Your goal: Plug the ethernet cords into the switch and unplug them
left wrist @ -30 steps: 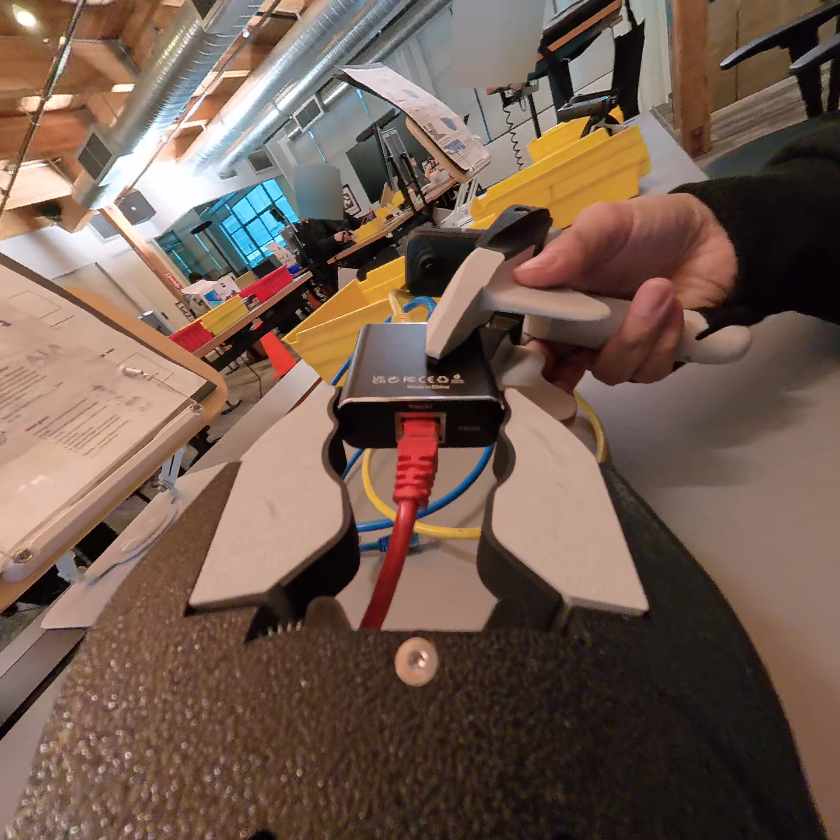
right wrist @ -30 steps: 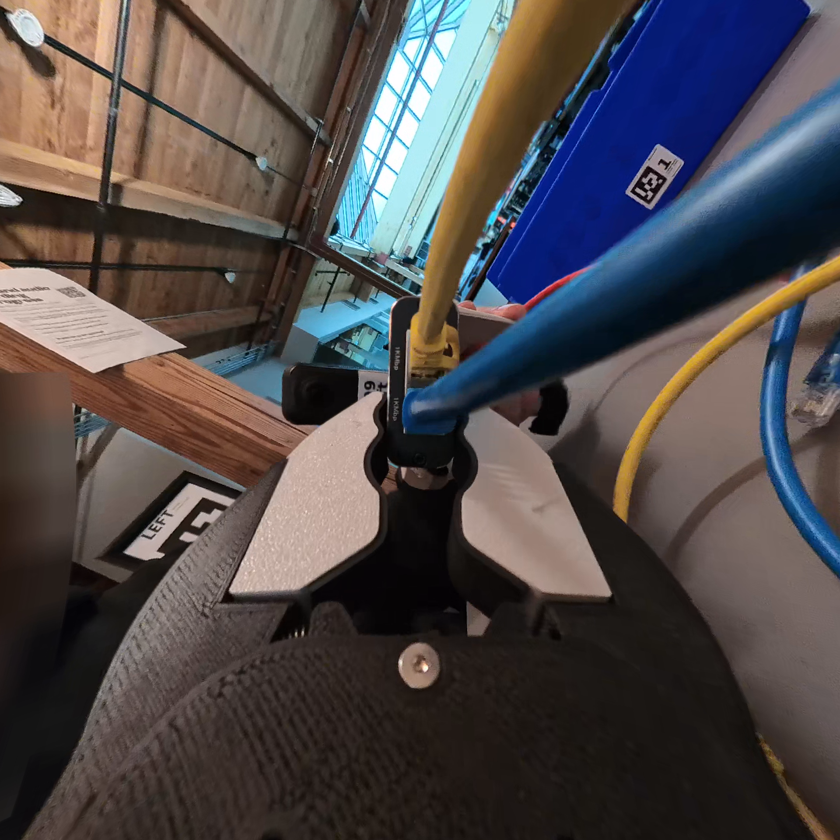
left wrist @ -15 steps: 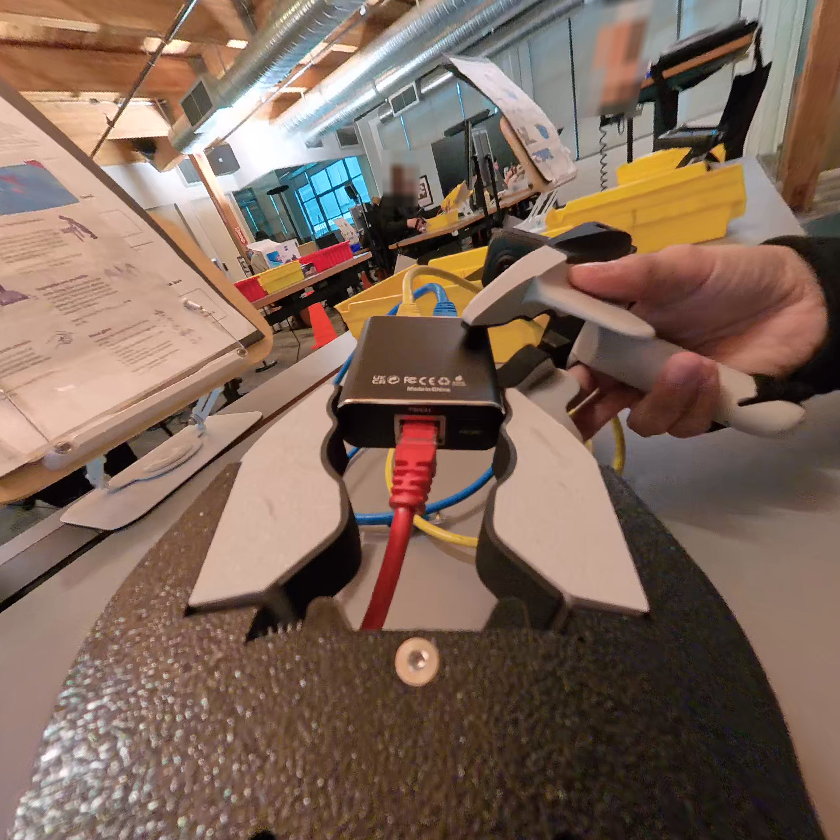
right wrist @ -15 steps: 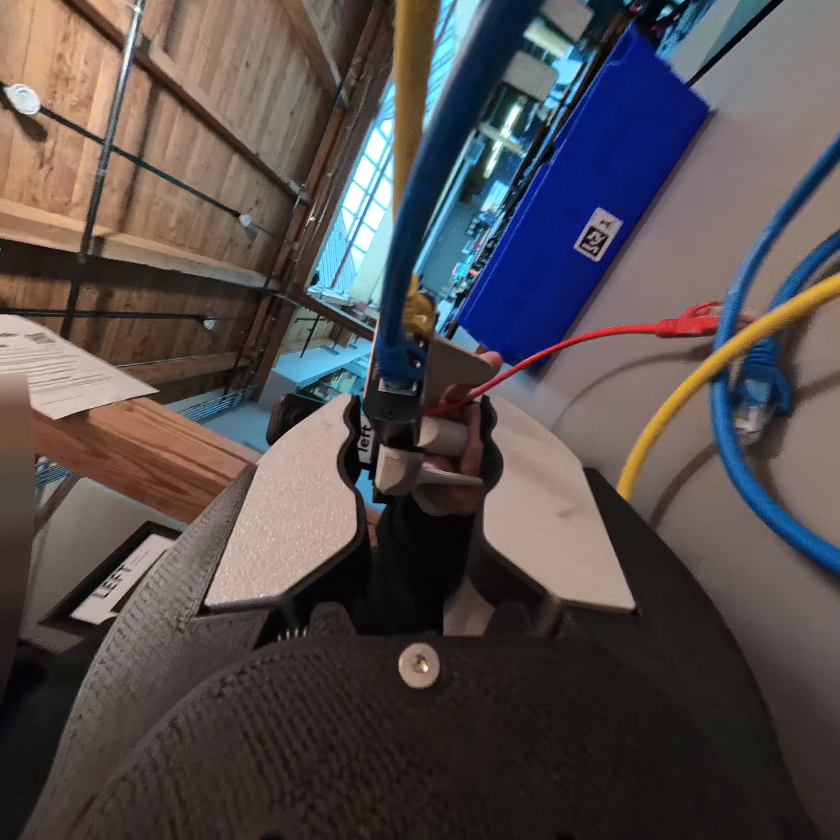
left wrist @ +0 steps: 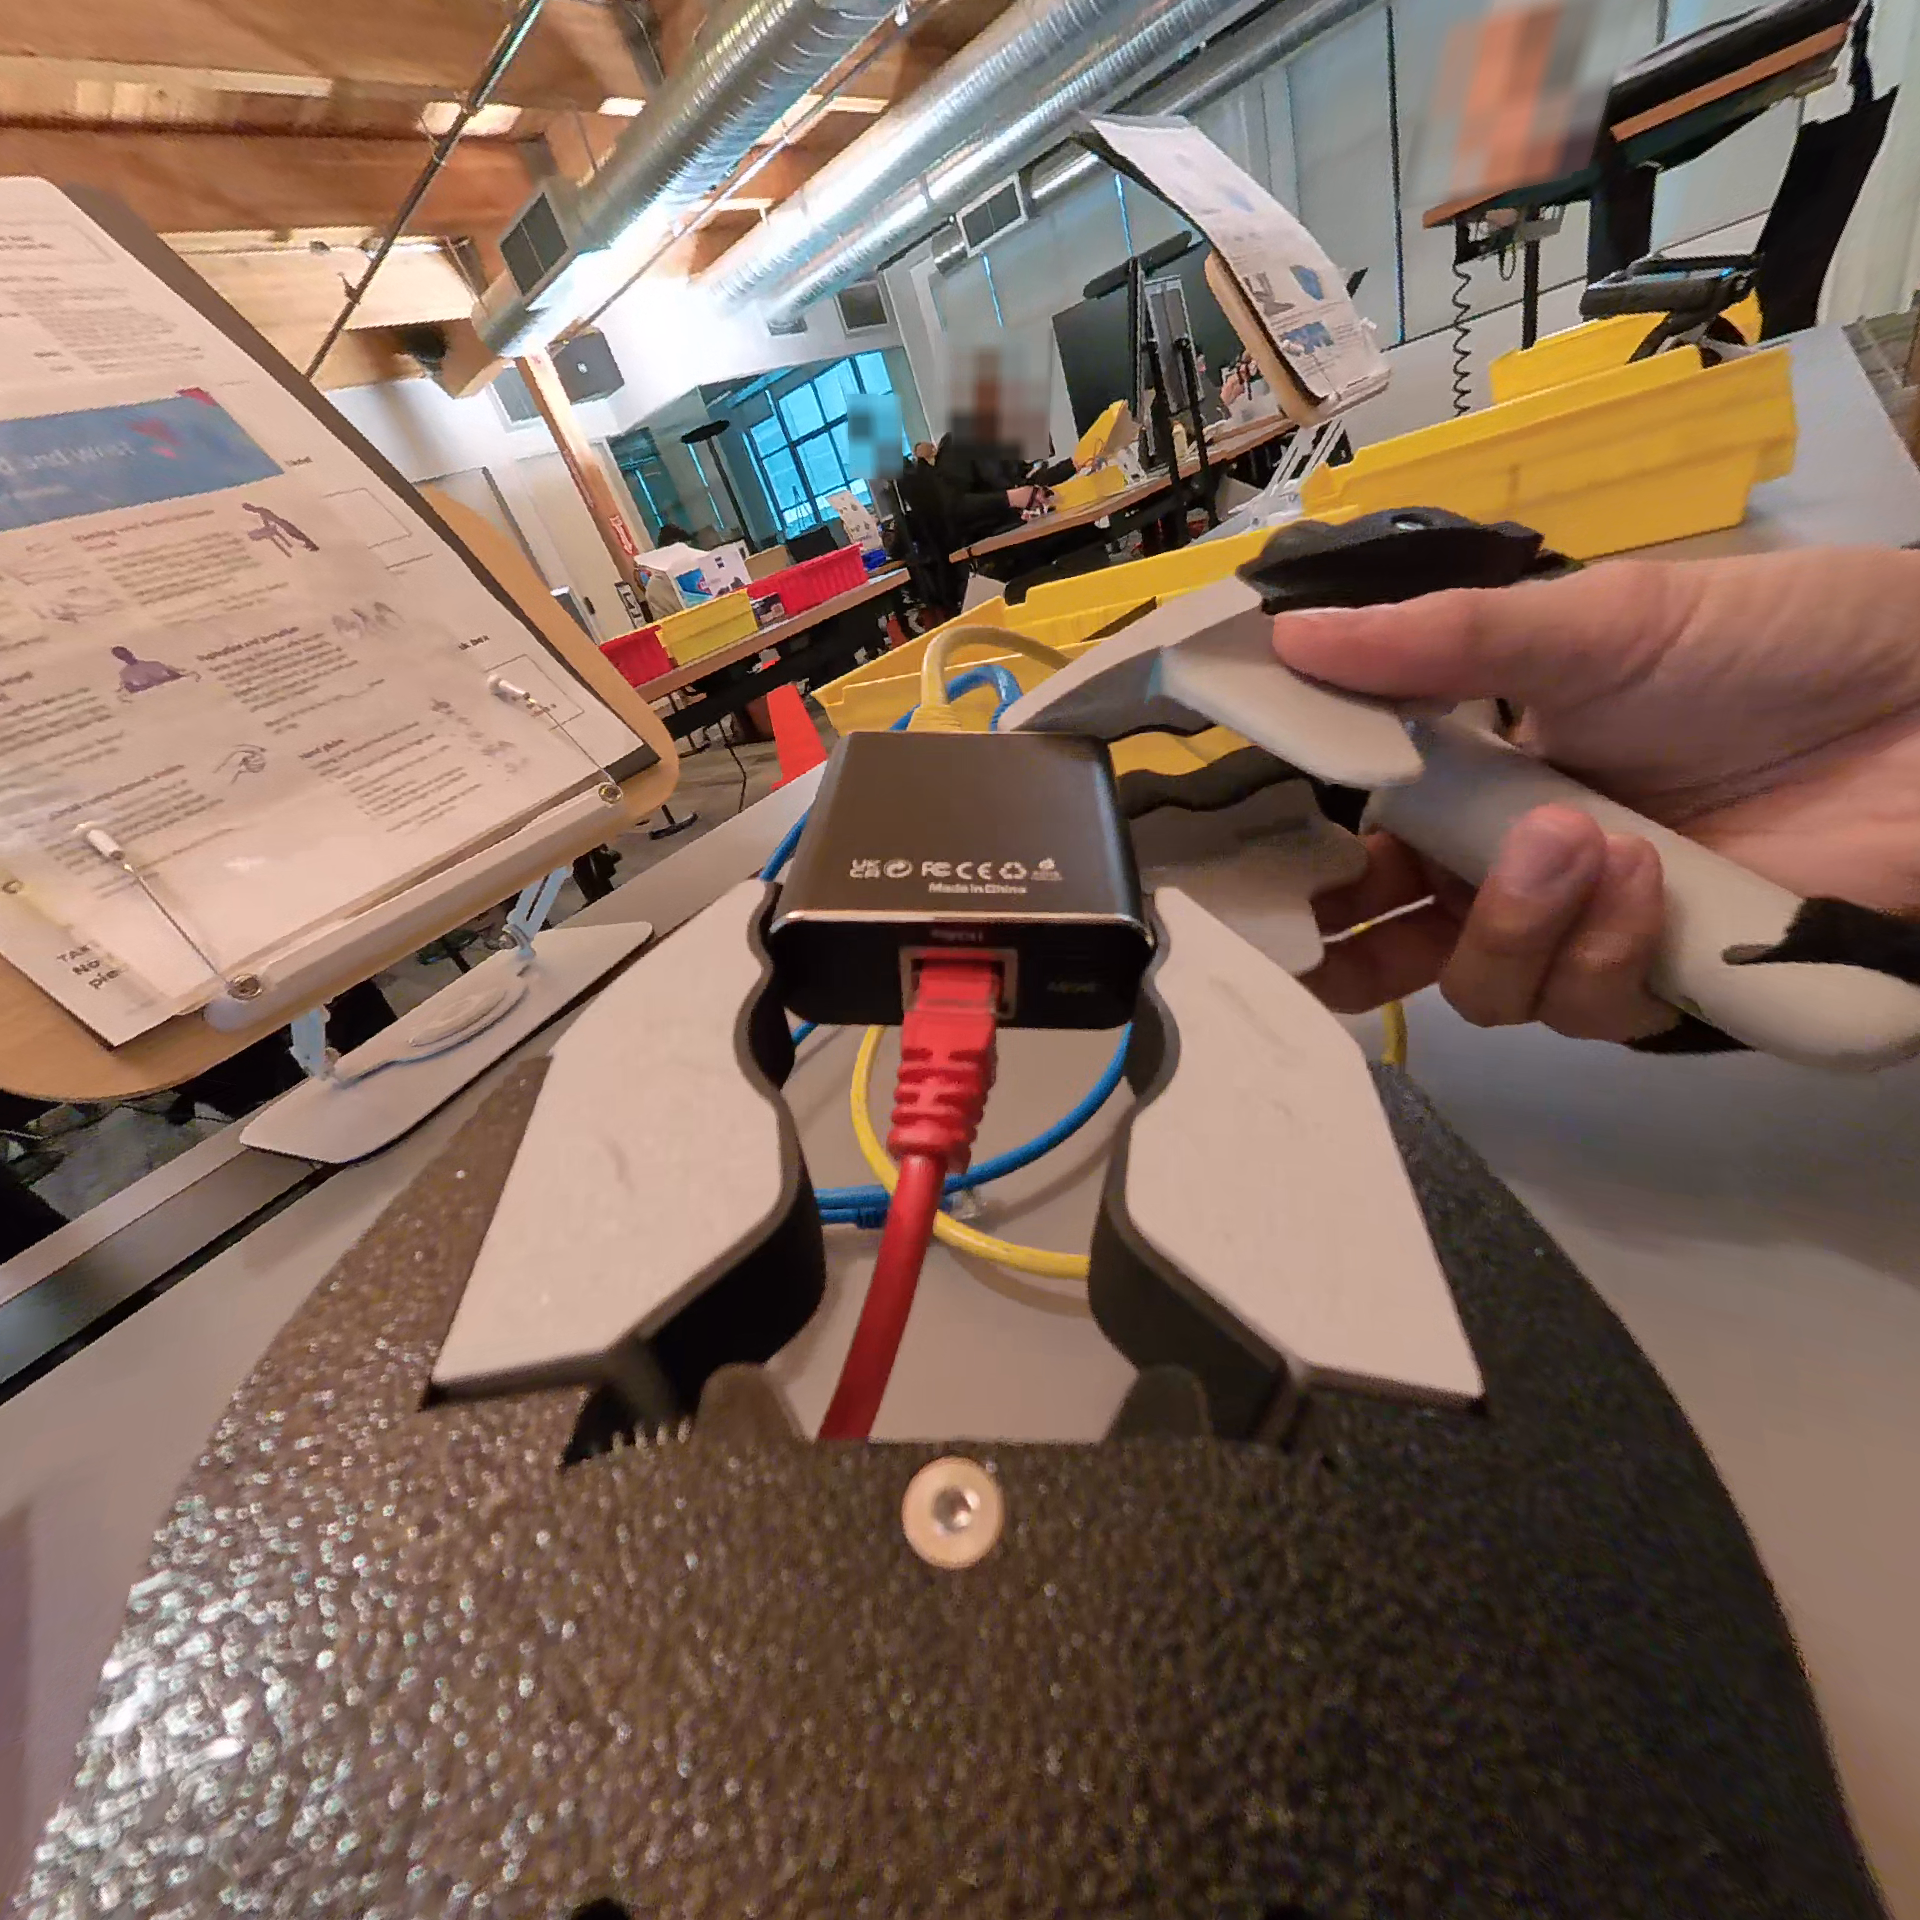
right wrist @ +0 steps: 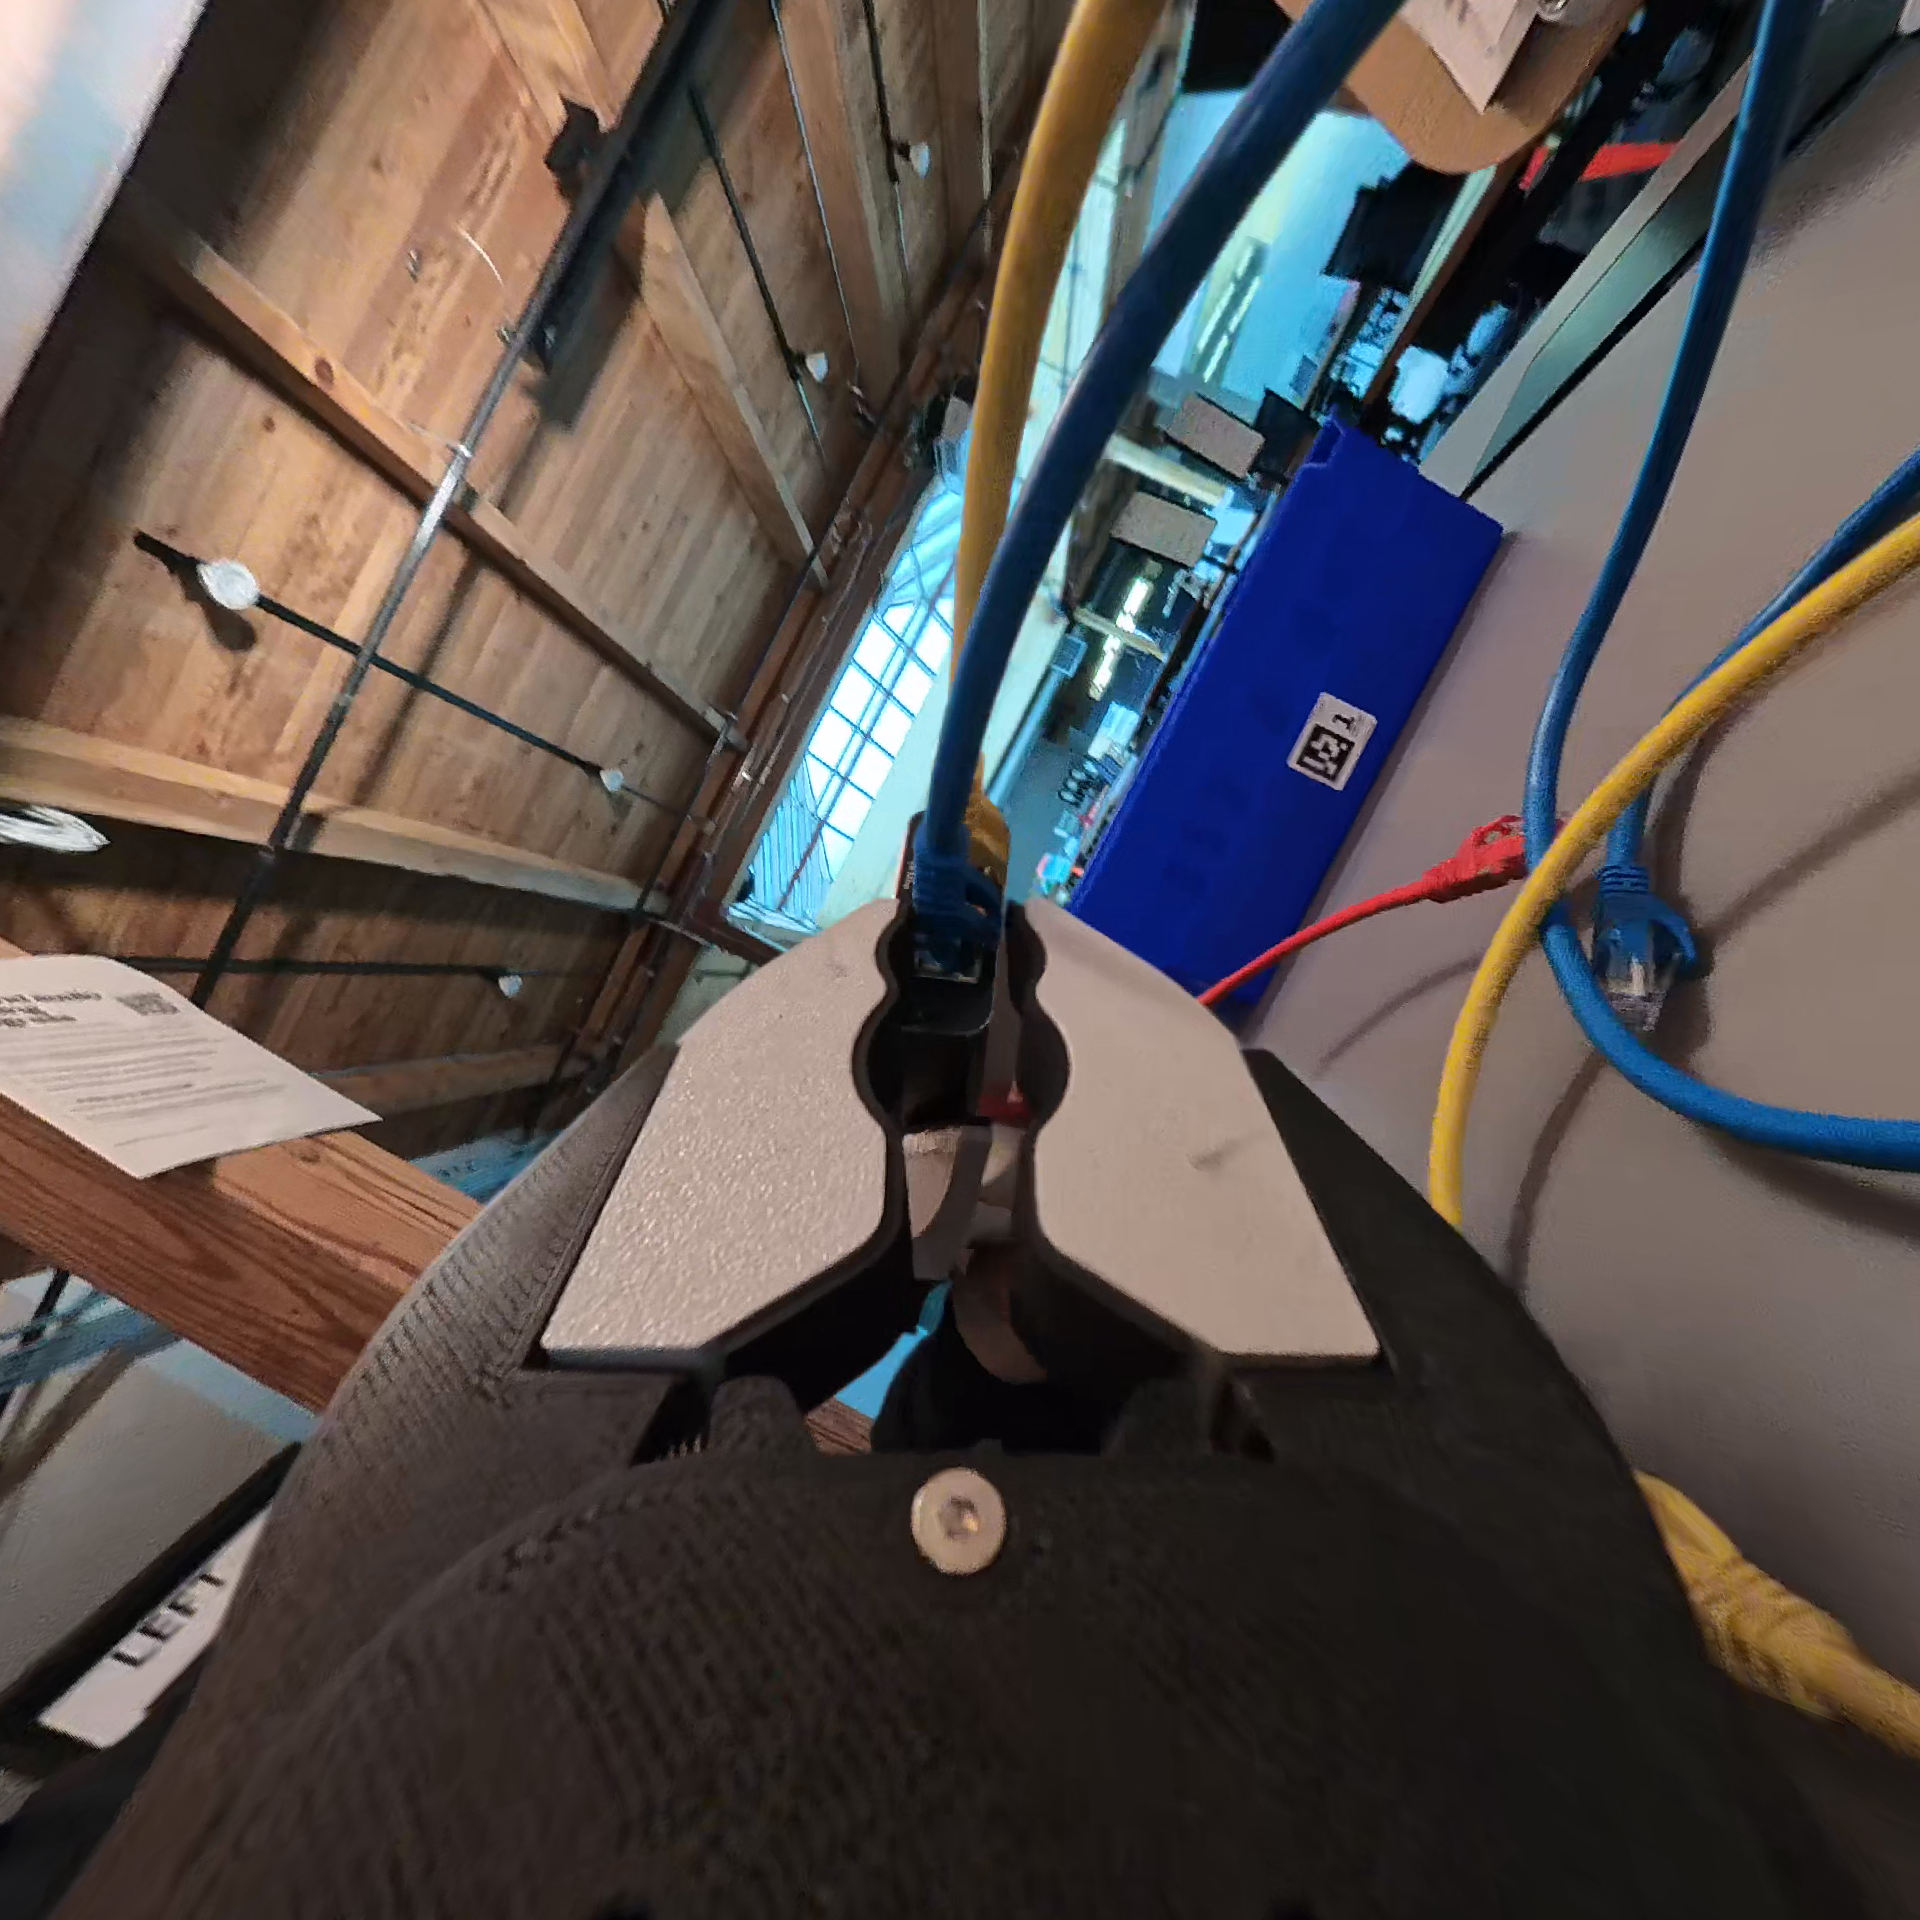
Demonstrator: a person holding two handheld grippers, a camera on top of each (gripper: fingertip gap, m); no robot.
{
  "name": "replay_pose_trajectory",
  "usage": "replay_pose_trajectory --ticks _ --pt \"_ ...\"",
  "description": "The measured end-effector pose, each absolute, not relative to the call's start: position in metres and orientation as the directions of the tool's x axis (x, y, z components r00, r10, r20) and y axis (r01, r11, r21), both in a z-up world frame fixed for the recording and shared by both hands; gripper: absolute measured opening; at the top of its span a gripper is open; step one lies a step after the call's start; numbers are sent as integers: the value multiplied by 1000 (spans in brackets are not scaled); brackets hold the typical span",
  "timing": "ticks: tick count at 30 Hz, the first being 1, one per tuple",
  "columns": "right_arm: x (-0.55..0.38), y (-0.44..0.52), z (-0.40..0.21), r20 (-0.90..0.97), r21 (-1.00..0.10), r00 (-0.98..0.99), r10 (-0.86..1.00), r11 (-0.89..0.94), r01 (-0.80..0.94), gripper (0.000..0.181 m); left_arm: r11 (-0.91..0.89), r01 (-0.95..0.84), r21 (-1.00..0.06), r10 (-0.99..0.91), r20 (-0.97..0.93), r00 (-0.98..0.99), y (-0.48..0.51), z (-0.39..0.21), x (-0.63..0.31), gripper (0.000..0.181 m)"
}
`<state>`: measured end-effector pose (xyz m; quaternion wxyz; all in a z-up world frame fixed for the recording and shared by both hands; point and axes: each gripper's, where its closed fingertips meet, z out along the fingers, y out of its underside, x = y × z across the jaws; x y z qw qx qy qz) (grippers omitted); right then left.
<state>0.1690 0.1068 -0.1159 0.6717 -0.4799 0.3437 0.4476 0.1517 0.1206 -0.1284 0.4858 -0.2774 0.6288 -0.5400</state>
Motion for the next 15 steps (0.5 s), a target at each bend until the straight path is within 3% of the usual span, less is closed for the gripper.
replay_pose_trajectory --ticks 15 --pt "170 101 -124 -895 -301 351 275 206 -931 14 344 186 -920 -866 -387 -317 114 -134 151 62"
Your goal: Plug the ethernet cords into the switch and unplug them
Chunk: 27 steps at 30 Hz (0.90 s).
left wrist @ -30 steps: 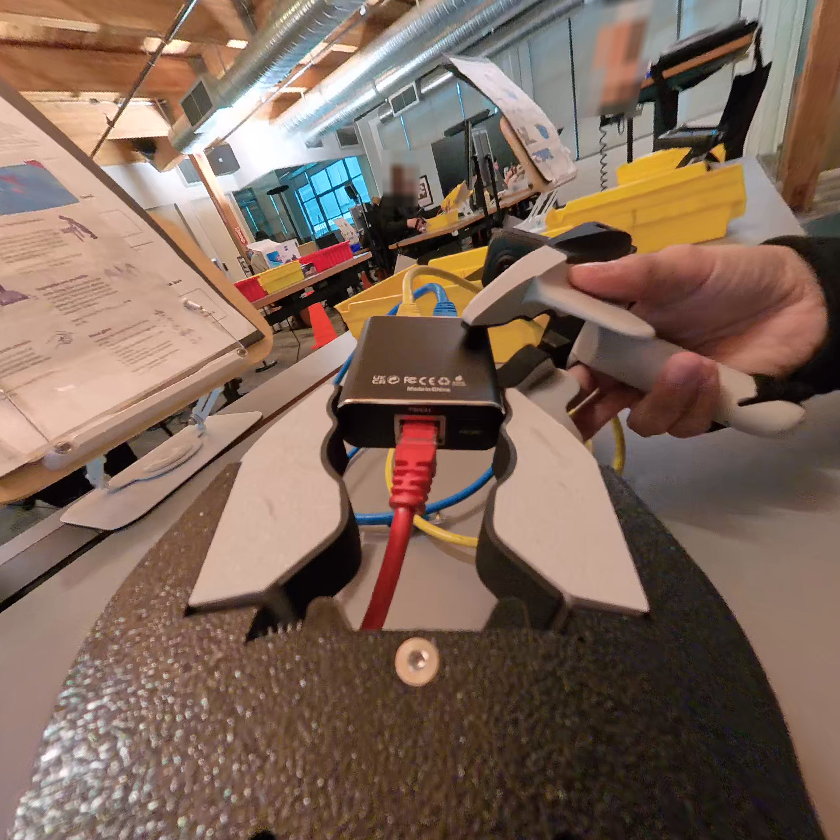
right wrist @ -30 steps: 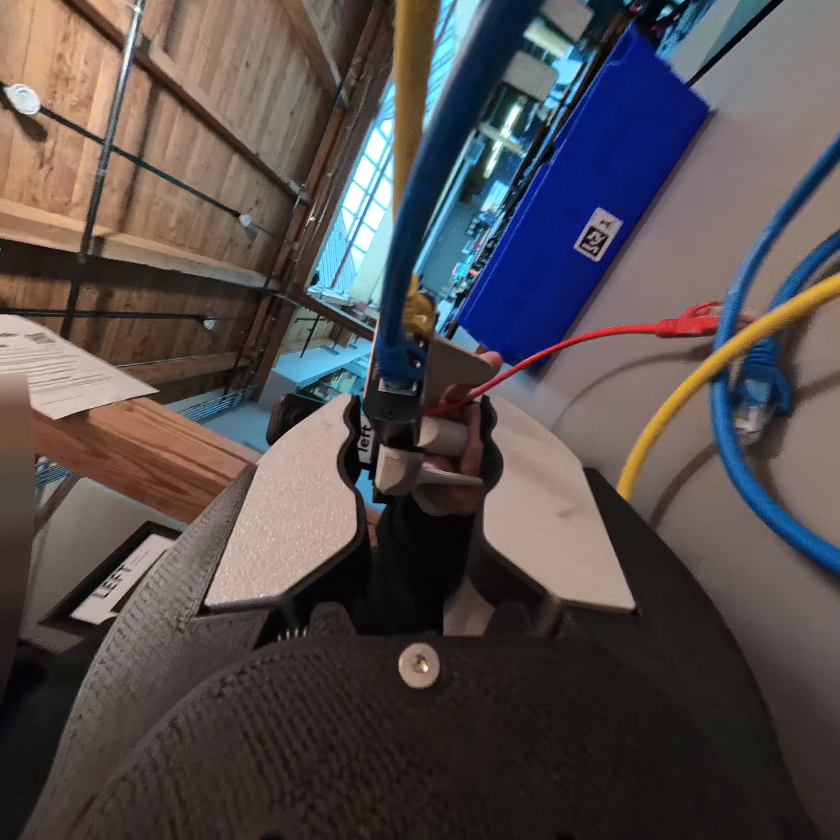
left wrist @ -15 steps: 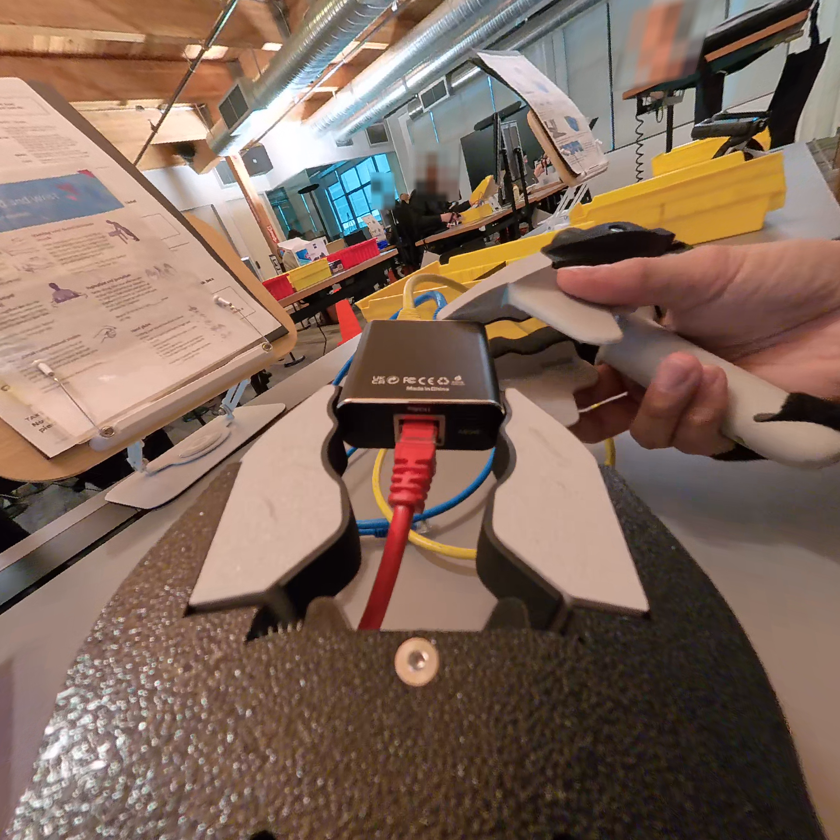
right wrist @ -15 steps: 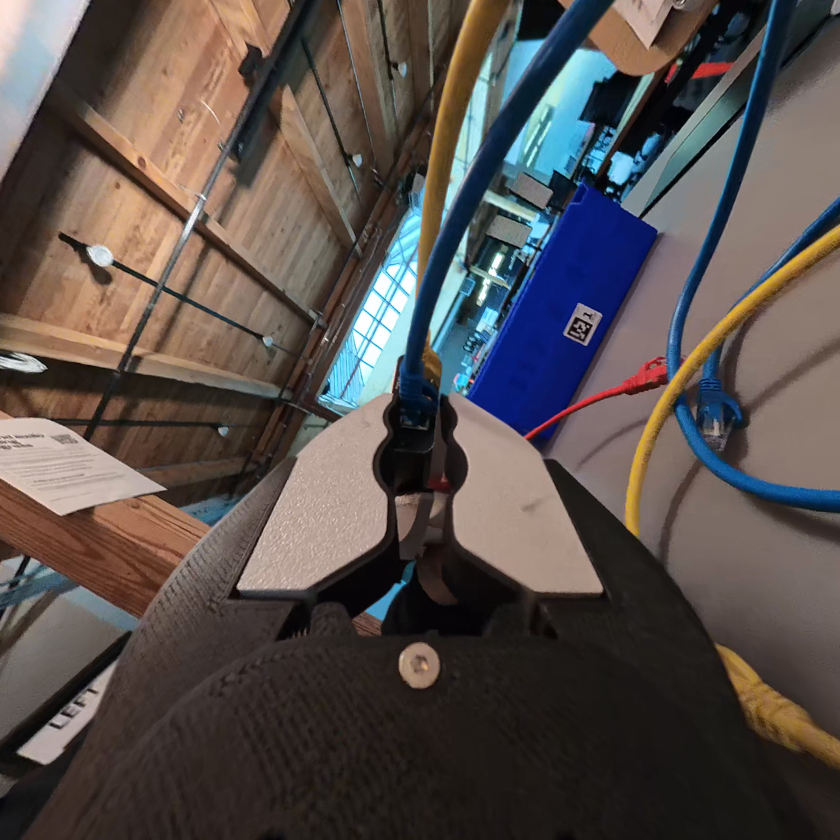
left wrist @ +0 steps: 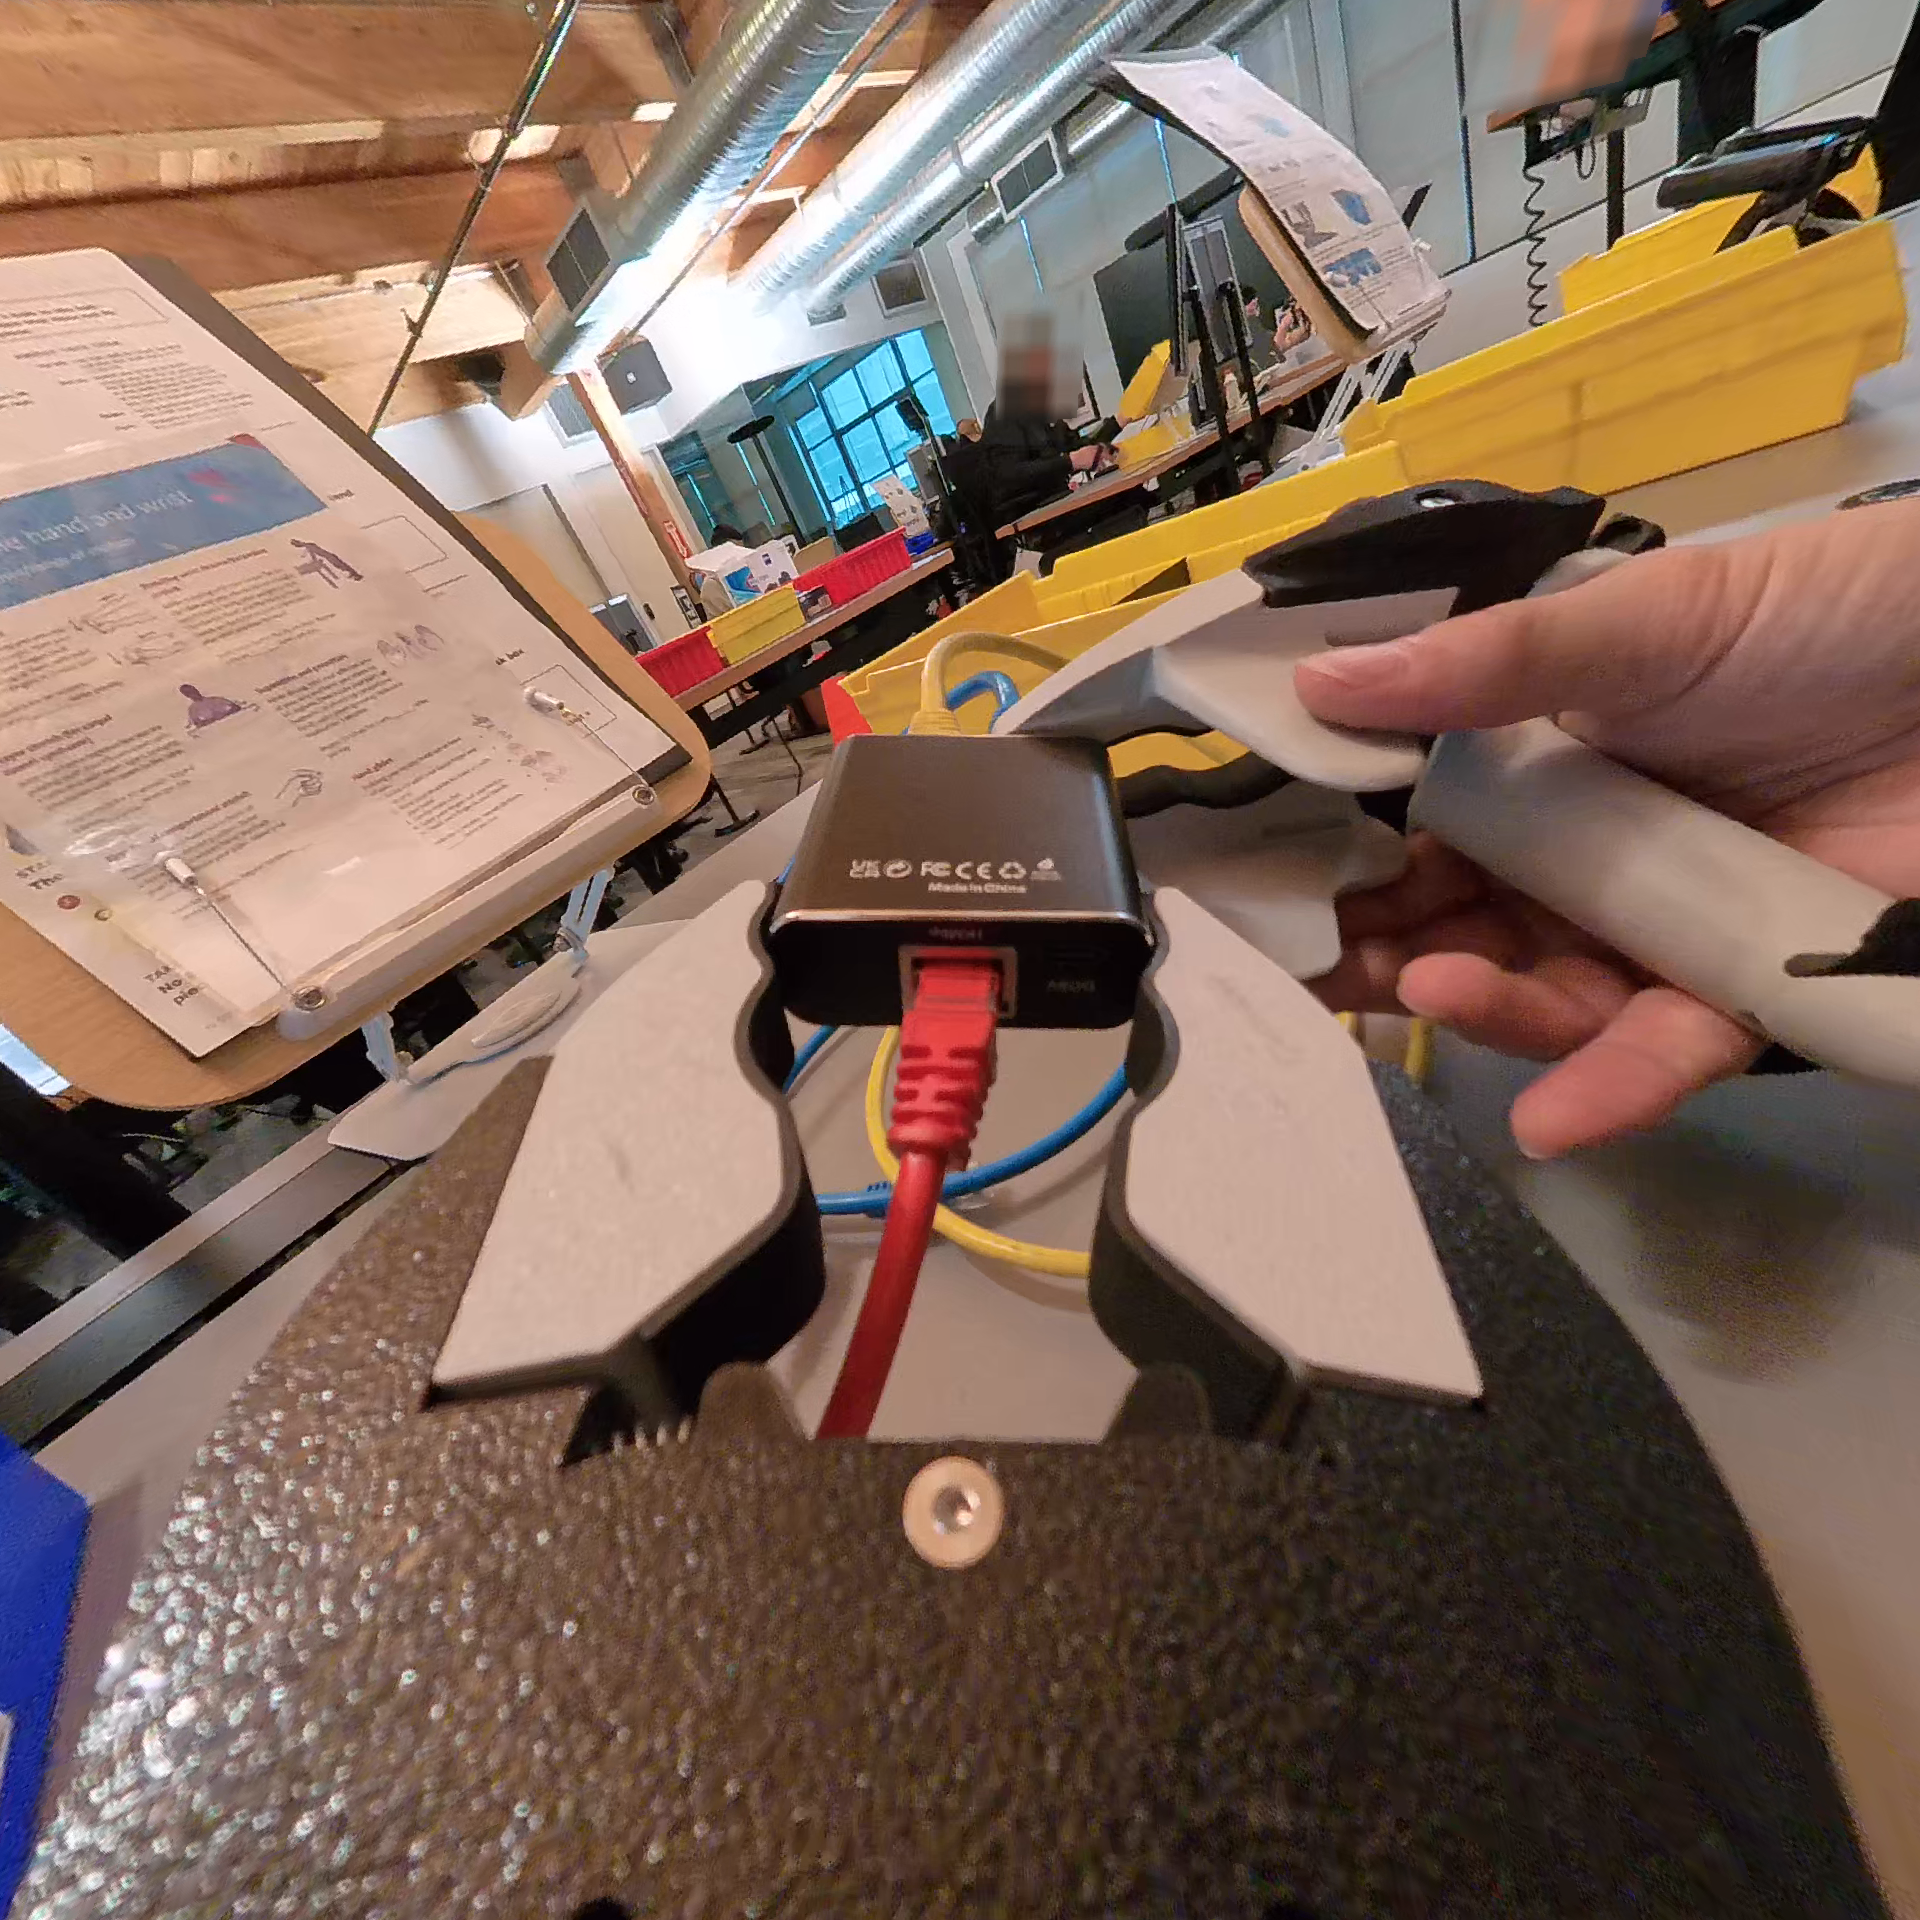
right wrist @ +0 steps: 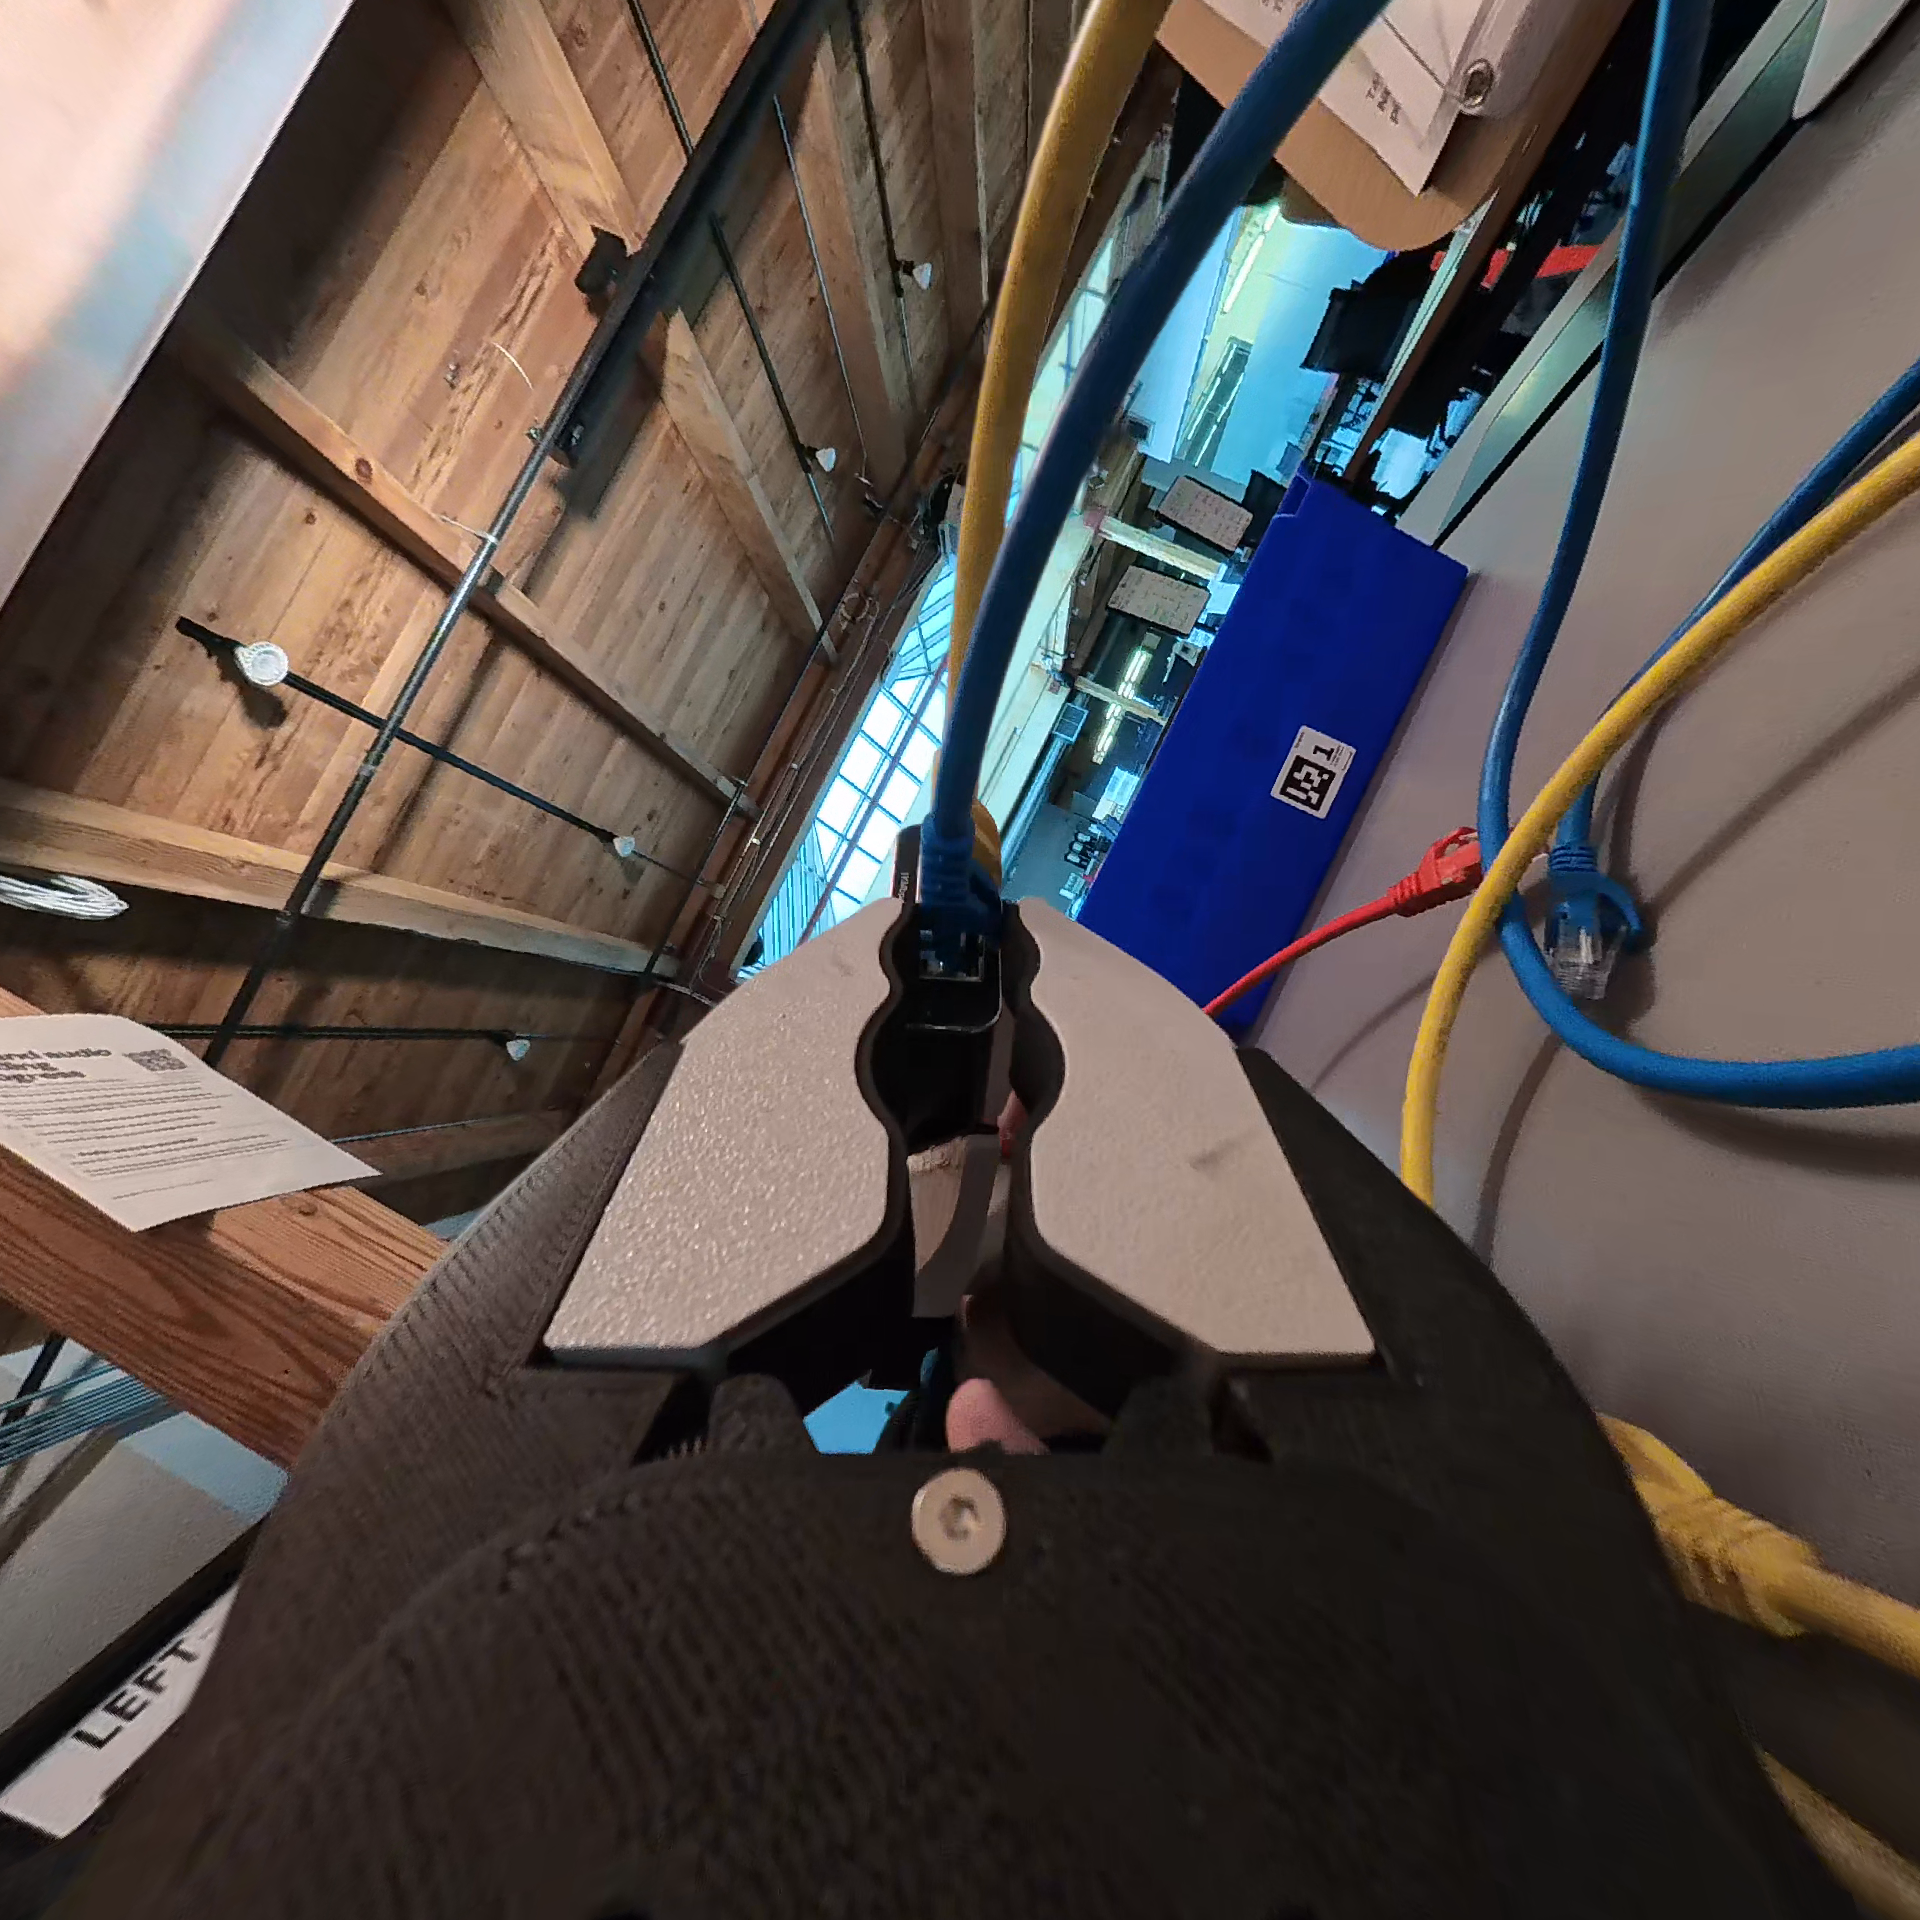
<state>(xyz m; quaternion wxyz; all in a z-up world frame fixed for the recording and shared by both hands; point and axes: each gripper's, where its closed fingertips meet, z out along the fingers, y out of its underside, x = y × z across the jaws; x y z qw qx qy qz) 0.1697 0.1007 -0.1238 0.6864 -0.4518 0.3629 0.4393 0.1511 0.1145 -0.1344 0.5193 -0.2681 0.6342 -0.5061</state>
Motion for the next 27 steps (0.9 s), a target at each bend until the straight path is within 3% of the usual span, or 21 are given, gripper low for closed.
replay_pose_trajectory --ticks 8,20,27 --pt "170 99 -125 -886 -318 364 288 194 -928 14 387 187 -903 -854 -427 -297 114 -137 152 62" --pt "162 97 -113 -795 -448 479 371 173 -877 14 487 252 -837 -823 -536 -189 113 -128 149 62" --pt "163 96 -113 -792 -403 436 428 171 -899 14 539 256 -802 -798 -584 -148 113 -127 149 62"
